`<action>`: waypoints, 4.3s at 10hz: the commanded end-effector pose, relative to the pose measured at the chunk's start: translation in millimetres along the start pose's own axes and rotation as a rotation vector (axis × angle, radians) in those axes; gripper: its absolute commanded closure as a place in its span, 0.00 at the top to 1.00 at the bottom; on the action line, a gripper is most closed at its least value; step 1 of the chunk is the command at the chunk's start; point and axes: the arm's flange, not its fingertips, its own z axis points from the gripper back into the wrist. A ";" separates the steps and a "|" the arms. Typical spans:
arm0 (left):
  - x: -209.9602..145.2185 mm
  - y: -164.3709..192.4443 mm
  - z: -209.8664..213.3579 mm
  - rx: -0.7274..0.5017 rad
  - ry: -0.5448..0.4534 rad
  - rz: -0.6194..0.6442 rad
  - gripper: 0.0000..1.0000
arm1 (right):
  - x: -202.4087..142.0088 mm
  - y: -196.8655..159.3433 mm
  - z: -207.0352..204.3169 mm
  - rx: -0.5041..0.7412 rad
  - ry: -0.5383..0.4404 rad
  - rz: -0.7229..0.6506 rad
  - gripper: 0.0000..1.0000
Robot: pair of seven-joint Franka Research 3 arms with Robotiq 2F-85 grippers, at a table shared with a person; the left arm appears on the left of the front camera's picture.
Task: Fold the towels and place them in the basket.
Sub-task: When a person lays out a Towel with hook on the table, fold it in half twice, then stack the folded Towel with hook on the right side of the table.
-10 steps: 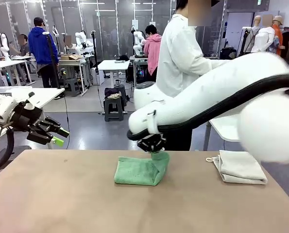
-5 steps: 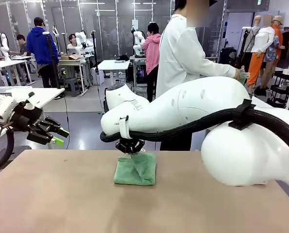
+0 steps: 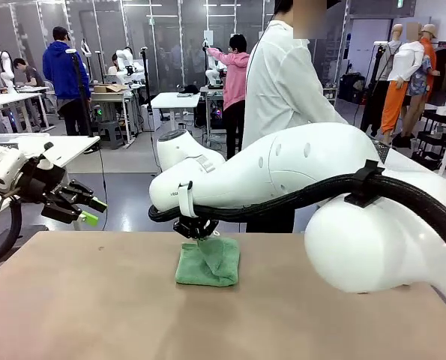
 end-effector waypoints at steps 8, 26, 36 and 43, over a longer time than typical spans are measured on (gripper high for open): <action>2.6 -0.6 1.5 0.007 0.002 -0.001 0.63 | -20.1 2.3 22.2 0.165 -0.040 0.050 0.81; 2.6 -0.6 1.5 0.007 0.002 -0.001 0.63 | -58.6 -197.2 26.8 0.469 -0.035 -0.116 1.00; 2.6 -0.6 1.5 0.007 0.002 -0.001 0.63 | -57.8 -193.3 13.9 0.489 -0.002 -0.125 1.00; 2.6 -0.6 1.5 0.007 0.002 -0.001 0.63 | -31.4 -195.8 -43.9 0.579 0.020 -0.140 1.00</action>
